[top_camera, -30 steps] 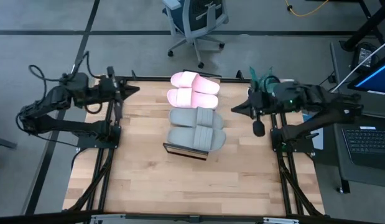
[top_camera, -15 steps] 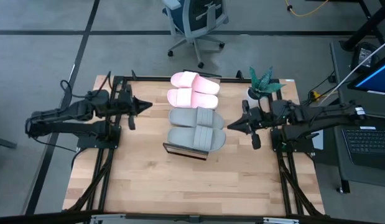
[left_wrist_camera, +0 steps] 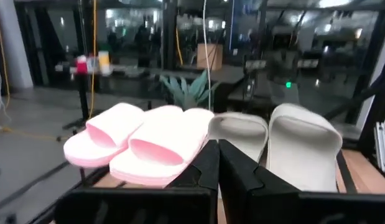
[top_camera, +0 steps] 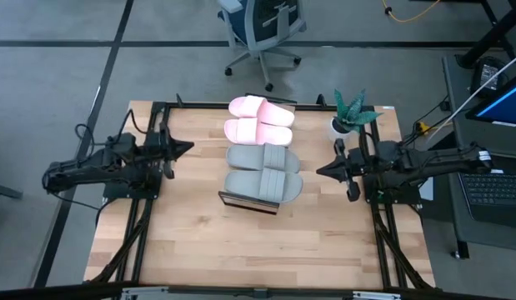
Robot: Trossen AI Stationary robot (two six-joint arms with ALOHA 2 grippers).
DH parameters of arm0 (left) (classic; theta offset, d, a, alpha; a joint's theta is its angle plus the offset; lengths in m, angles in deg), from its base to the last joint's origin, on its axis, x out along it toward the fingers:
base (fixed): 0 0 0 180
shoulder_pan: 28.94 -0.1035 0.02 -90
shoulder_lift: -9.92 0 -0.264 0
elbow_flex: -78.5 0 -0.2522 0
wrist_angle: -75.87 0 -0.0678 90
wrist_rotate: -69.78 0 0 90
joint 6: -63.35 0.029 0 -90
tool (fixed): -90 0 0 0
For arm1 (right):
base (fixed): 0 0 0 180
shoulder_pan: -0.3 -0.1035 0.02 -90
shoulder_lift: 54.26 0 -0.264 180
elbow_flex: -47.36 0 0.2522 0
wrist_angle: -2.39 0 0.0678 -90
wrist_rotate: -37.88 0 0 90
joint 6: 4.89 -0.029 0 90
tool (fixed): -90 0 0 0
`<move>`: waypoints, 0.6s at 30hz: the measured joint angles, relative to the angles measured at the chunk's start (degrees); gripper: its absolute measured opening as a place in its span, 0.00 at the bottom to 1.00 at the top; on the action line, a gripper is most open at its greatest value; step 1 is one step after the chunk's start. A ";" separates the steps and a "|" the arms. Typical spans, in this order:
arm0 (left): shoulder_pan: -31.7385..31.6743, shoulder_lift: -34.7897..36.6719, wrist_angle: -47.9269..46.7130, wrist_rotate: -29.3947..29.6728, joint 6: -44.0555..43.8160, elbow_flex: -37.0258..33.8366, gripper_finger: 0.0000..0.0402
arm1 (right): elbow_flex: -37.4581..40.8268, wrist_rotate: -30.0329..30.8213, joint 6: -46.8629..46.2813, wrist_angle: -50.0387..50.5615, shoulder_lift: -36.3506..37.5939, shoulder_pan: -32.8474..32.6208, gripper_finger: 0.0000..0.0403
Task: Pick and place slides into the shelf
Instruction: Return to Home Position
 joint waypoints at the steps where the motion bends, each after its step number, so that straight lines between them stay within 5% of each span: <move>1: 0.00 1.07 2.50 -0.20 0.38 -1.93 0.00 | 1.50 -0.03 -0.01 -1.16 0.47 0.00 0.01; 5: 0.02 3.83 10.48 -3.27 1.46 -8.40 0.00 | 6.98 -0.06 0.04 -7.31 0.70 0.00 0.00; 18: 0.00 4.79 13.02 -3.85 -0.57 -19.62 0.00 | 15.38 -5.85 2.03 -18.84 0.68 0.00 0.01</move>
